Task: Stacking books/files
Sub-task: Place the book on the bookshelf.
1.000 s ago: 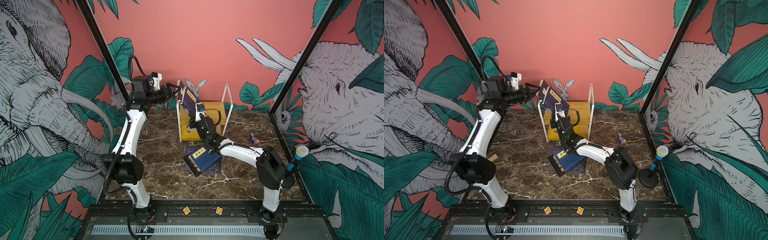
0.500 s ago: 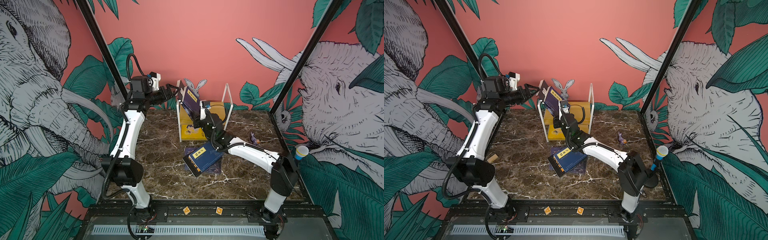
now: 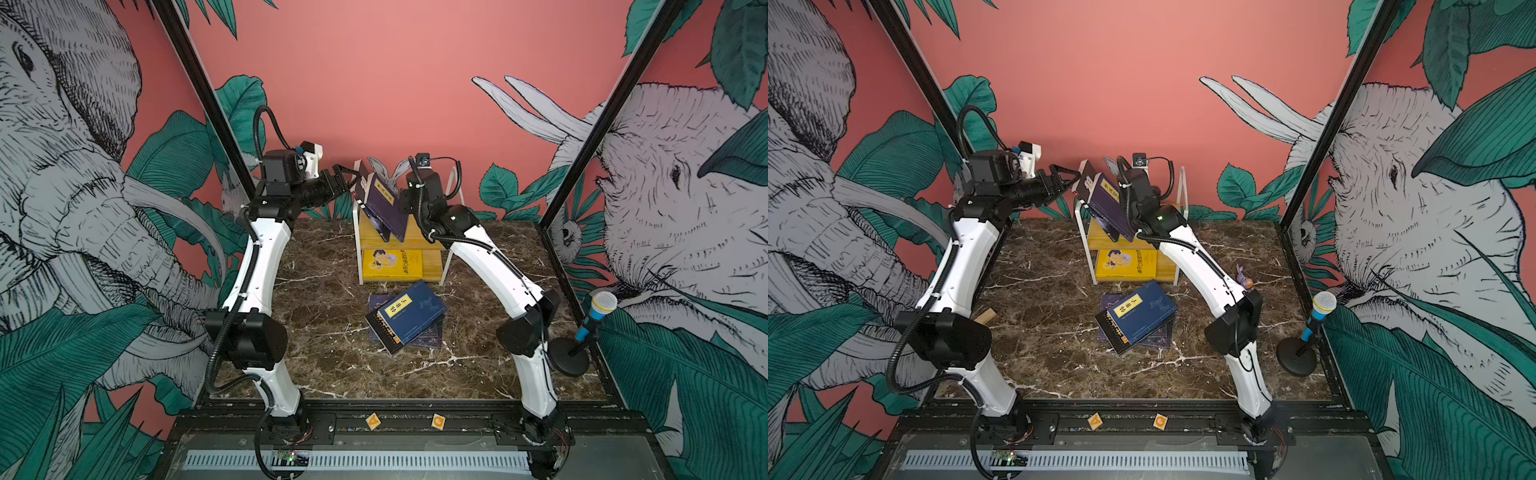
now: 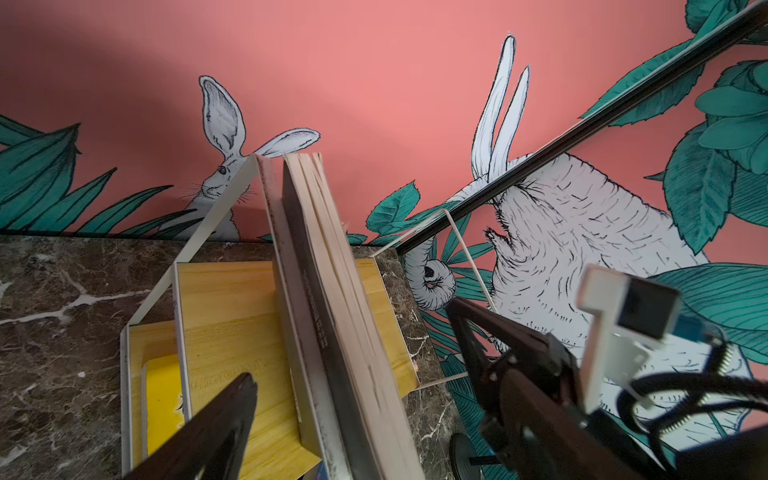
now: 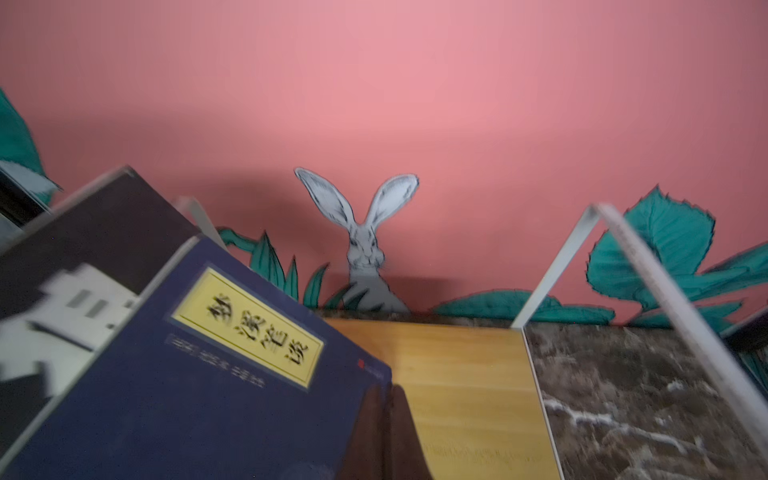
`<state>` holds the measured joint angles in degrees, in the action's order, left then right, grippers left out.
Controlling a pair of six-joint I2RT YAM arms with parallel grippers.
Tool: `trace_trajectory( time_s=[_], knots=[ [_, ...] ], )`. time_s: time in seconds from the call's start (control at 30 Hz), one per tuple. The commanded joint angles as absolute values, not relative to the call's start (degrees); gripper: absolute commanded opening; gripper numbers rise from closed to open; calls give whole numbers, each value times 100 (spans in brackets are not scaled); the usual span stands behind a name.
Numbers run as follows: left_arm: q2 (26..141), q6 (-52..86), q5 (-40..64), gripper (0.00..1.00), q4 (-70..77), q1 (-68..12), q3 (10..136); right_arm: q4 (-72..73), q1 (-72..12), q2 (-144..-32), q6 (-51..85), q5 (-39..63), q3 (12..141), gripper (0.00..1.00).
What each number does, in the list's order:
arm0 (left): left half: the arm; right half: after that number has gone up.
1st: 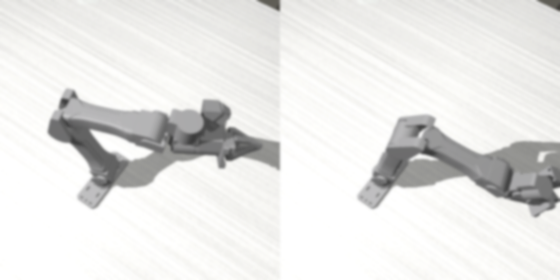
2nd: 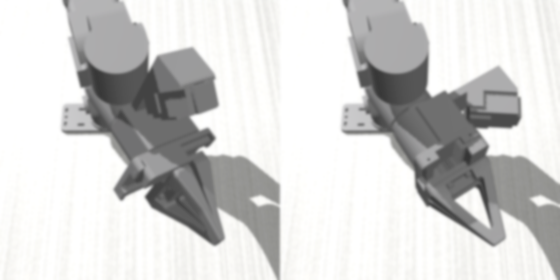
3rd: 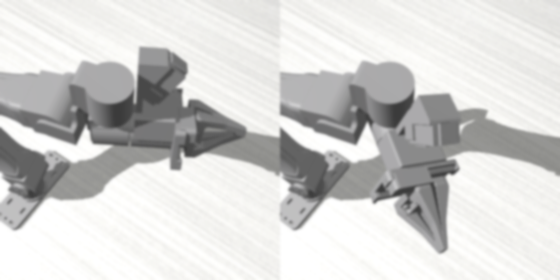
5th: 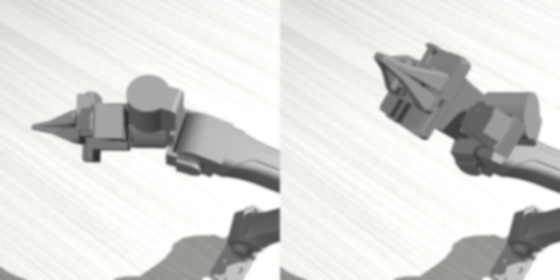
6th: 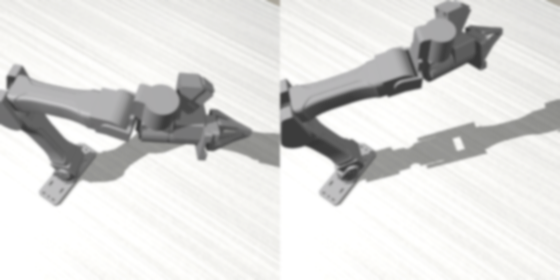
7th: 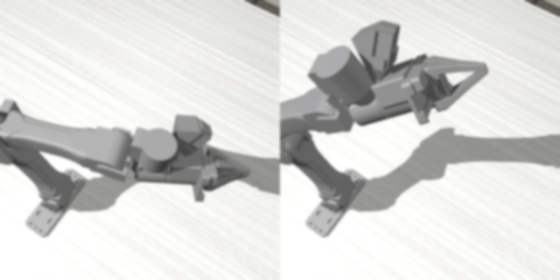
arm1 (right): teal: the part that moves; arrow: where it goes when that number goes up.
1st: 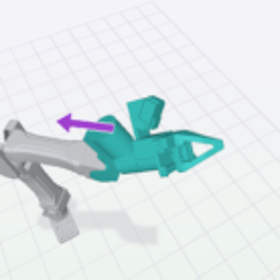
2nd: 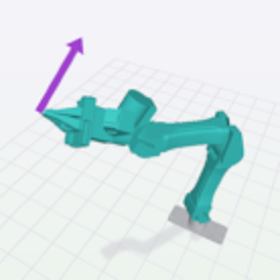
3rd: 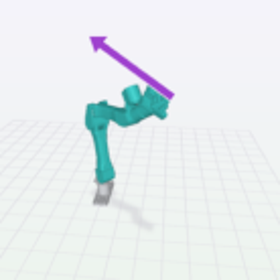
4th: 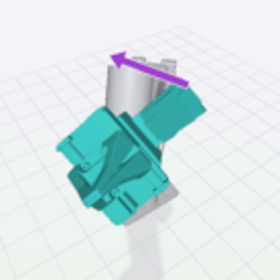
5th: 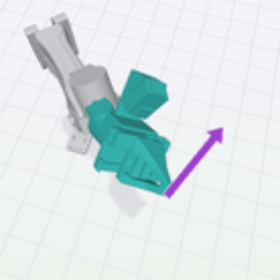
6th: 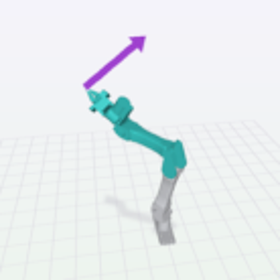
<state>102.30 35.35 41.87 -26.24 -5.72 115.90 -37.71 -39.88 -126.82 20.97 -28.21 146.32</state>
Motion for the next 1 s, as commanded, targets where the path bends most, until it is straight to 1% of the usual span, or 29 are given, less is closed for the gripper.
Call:
trace_trajectory(
  time_s=[0.0, 0.07, 0.23, 0.3, 0.37, 0.47, 0.7, 0.97],
  knots=[
    [10326, 3663, 4309, 92, -2487, -592, 11853, -5800, -3858, -13261, 2618, -2690, 15639, 0],
    [10375, 3674, 4307, 89, -2487, -621, 11887, -5896, -3807, -13319, 2710, -2546, 15619, 0],
    [10471, 3719, 4358, 81, -2419, -672, 11939, -5440, -3720, -13009, 2835, -2358, 14679, 0],
    [10526, 3734, 4398, 77, -2387, -693, 12006, -5442, -3663, -13046, 2882, -2261, 14645, 0],
    [10570, 3726, 4407, 72, -2369, -711, 12065, -5424, -3648, -13127, 2892, -2174, 14664, 0],
    [10605, 3676, 4409, 68, -2373, -723, 12132, -5345, -3608, -13217, 2922, -2080, 14700, 0],
    [10658, 3603, 4334, 68, -2470, -753, 12173, -5153, -3446, -13306, 3198, -1702, 14492, 0],
    [10653, 3601, 4359, 67, -2461, -787, 12208, -5045, -3436, -13615, 3284, -1306, 14651, 0]
  ],
)
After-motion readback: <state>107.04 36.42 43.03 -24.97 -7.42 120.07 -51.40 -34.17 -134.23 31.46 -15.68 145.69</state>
